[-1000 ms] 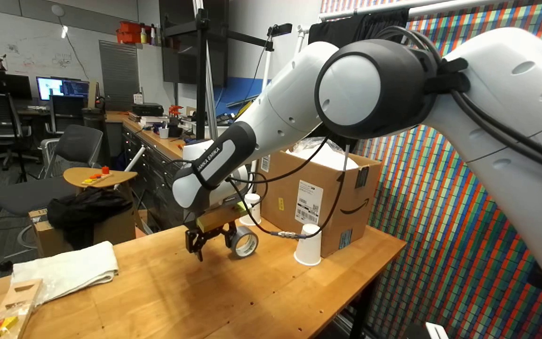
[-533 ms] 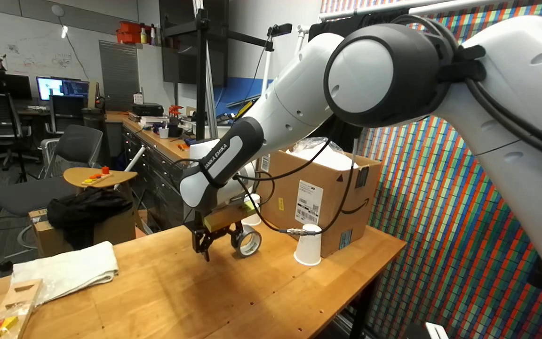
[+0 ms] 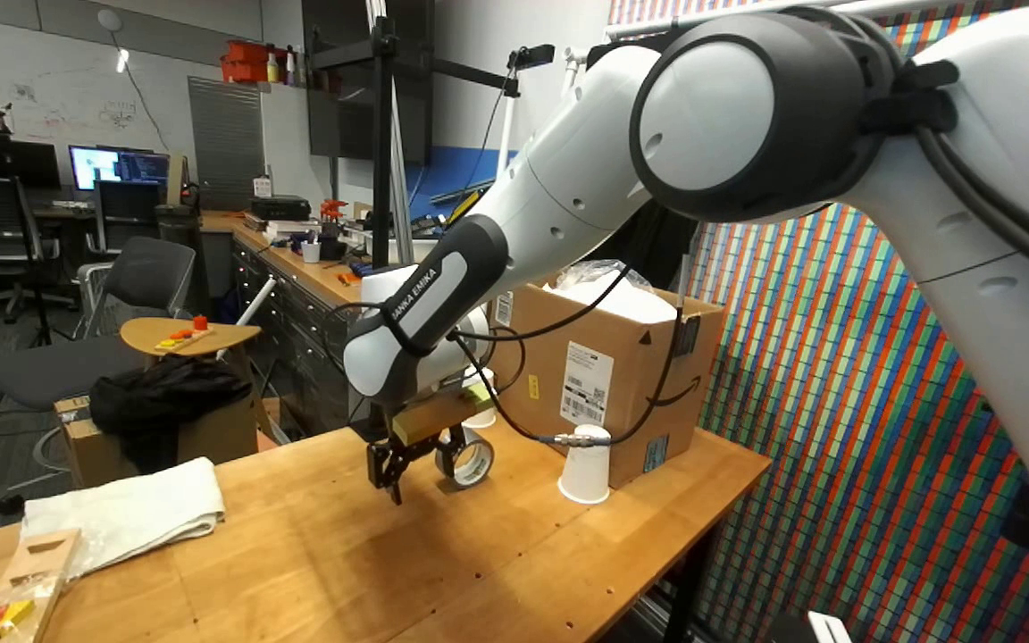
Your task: Move the grey tape to the right
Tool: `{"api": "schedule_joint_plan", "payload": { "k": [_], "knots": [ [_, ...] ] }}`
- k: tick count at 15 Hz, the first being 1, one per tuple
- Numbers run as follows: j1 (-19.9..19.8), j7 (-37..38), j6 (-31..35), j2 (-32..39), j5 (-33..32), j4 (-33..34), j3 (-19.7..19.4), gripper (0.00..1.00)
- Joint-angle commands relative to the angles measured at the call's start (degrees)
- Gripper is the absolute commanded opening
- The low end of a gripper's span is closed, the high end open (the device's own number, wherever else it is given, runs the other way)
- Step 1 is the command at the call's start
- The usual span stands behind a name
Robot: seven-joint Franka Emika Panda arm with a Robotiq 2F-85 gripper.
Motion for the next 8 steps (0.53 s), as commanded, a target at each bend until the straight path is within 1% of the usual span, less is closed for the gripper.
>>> {"api": "schedule_joint_plan", "payload": {
  "k": [1, 8],
  "knots": [
    [0.1, -1.4, 1.3, -2.0, 0.1, -1.8, 0.2, 1.00],
    [0.0, -2.4, 1.9, -0.9, 0.1, -0.3, 0.2, 1.00]
  ]
}}
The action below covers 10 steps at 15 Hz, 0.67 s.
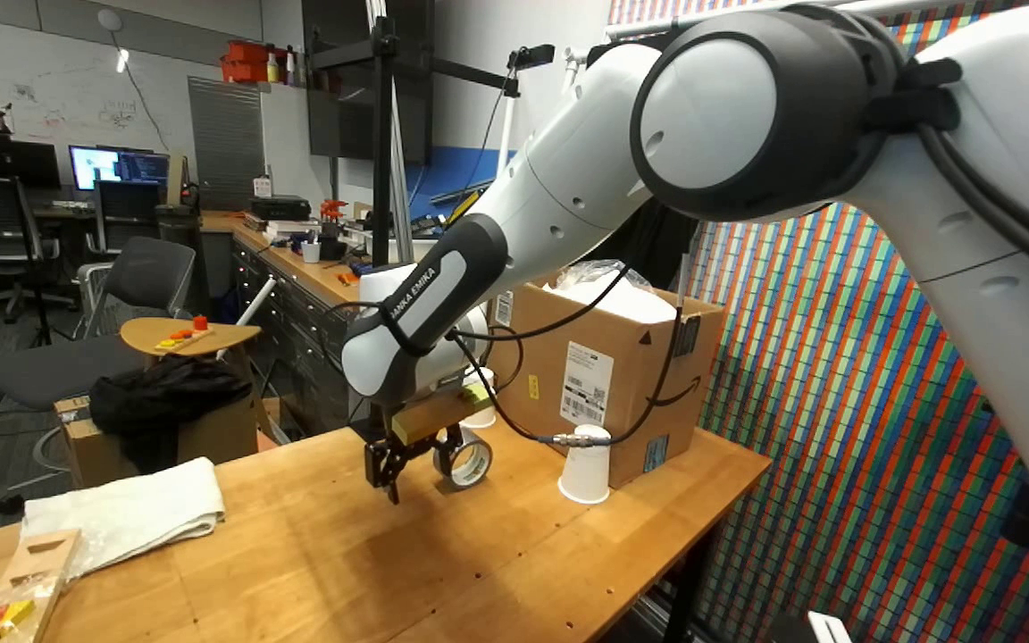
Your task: Move the grey tape to the right
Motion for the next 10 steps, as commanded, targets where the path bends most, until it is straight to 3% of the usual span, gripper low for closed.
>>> {"api": "schedule_joint_plan", "payload": {
  "k": [1, 10],
  "knots": [
    [-0.2, -1.5, 1.5, -0.6, 0.1, 0.1, 0.1, 1.00],
    [-0.7, -4.0, 2.4, 0.7, -0.3, 1.2, -0.1, 1.00]
  ]
}}
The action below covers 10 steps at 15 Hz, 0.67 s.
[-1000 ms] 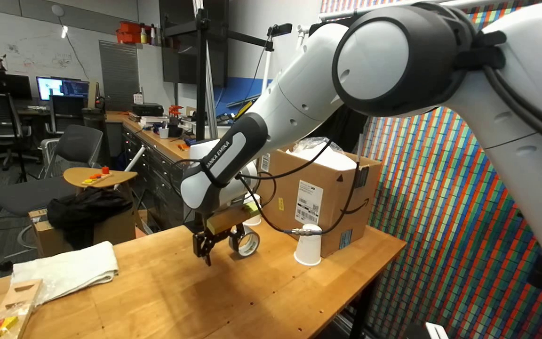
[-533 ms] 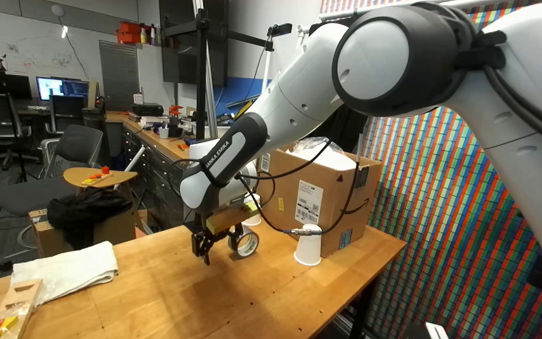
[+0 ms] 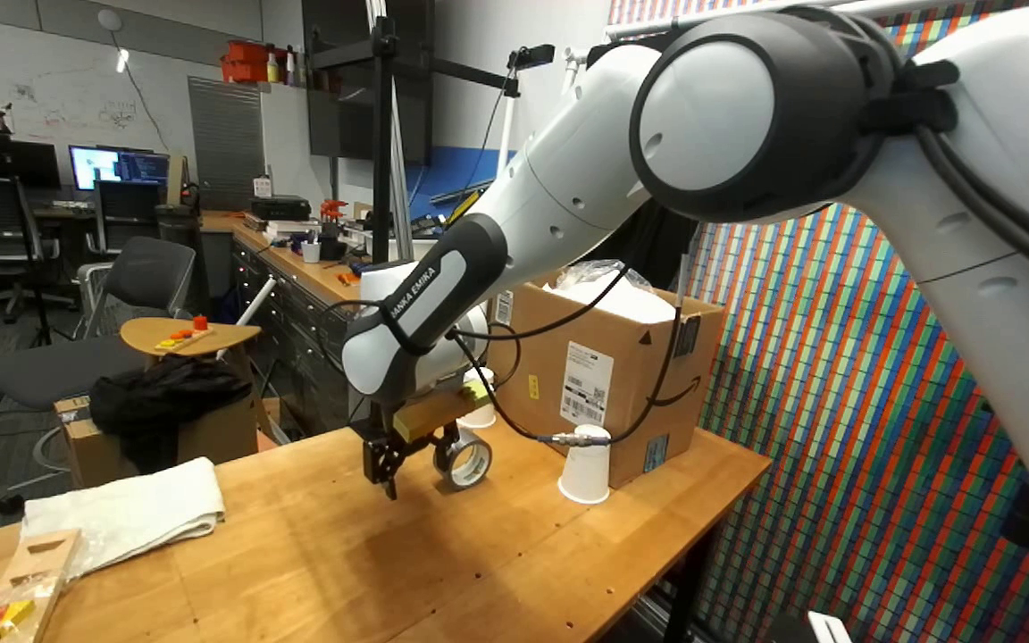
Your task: Move the grey tape to the right
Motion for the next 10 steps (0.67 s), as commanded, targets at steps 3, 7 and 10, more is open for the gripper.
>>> {"api": "schedule_joint_plan", "payload": {
  "k": [3, 7, 10],
  "knots": [
    [-1.4, -3.0, 1.3, 0.8, -0.3, 0.9, -0.2, 1.00],
    [-2.8, -5.1, 1.5, 0.8, -0.2, 1.1, -0.4, 1.00],
    [-4.0, -6.5, 1.7, 0.7, -0.2, 1.2, -0.6, 1.00]
  ]
}}
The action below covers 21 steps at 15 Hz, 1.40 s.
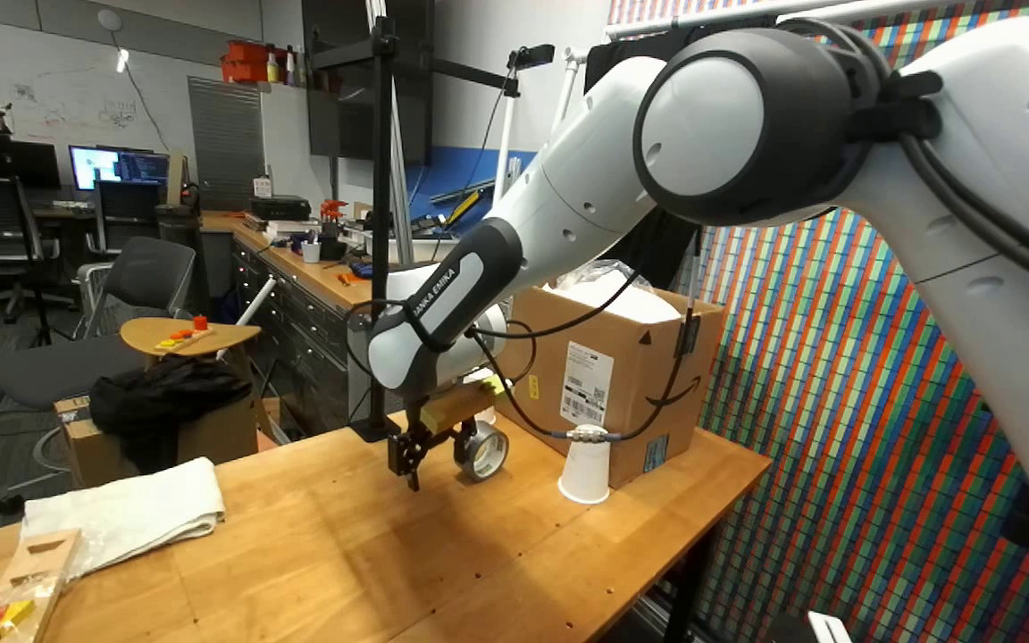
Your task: Move the grey tape to the right
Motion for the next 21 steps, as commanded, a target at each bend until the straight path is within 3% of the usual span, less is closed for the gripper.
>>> {"api": "schedule_joint_plan", "payload": {
  "k": [1, 10, 21],
  "knots": [
    [-1.5, -2.6, 0.8, 0.3, -0.2, 1.2, -0.3, 1.00],
    [-5.6, -7.3, 0.2, 1.5, -1.1, 4.0, -2.0, 1.00],
    [-6.8, -9.1, 1.6, -0.7, -1.3, -0.1, -2.1, 1.00]
  ]
}}
